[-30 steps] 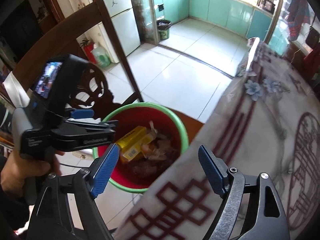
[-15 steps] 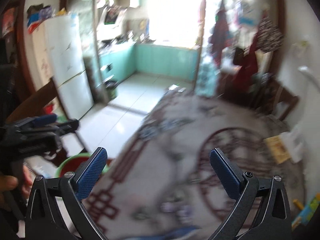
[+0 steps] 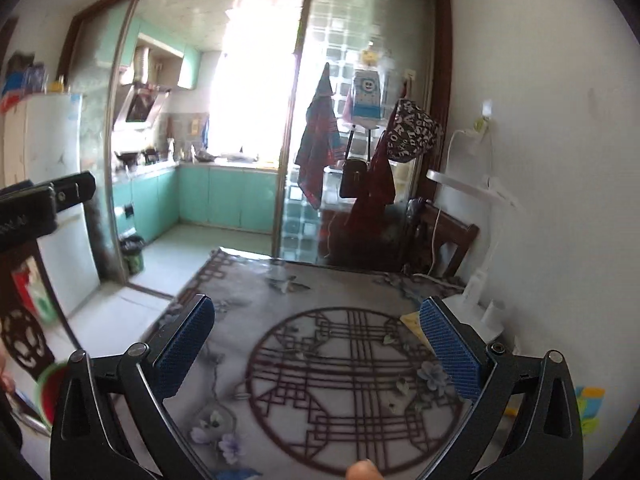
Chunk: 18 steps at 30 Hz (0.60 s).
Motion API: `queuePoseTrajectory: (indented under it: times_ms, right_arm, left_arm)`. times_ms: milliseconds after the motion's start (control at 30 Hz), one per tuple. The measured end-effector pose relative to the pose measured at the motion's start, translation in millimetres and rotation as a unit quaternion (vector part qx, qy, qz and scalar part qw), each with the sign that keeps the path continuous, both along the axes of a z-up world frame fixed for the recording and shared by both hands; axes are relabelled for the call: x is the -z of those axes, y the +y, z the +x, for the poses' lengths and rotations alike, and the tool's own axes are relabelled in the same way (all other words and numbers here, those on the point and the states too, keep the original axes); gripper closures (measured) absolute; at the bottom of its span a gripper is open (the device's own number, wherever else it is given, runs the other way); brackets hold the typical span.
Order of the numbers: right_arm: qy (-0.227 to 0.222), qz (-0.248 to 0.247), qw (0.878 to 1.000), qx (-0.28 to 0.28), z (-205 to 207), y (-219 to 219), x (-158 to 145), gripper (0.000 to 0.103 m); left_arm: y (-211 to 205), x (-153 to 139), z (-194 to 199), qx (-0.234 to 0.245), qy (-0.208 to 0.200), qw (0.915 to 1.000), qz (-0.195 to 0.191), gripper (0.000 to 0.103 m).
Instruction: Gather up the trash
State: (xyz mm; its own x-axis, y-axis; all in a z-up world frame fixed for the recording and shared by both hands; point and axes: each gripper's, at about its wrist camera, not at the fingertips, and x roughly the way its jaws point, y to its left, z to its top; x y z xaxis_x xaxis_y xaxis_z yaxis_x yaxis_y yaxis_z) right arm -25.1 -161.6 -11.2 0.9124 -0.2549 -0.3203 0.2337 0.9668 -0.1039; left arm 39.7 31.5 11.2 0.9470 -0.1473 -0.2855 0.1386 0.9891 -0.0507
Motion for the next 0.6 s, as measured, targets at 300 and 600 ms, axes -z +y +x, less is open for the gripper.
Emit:
queuePoseTrajectory:
  times_ms: [300, 600]
  right_arm:
    - [-0.036, 0.091, 0.994, -0.049, -25.8, -35.1, -7.2, 0.0]
    - [-0.017, 0.092, 0.994, -0.057, -37.0, -44.6, 4.8, 0.0]
  left_arm:
    - [-27.9, -1.4, -21.3, -0.009, 0.045, 0.9989, -0.004, 0.006]
    - [-42.1, 2.4, -39.8, -0.011, 0.048, 0.9988, 0.0, 0.006]
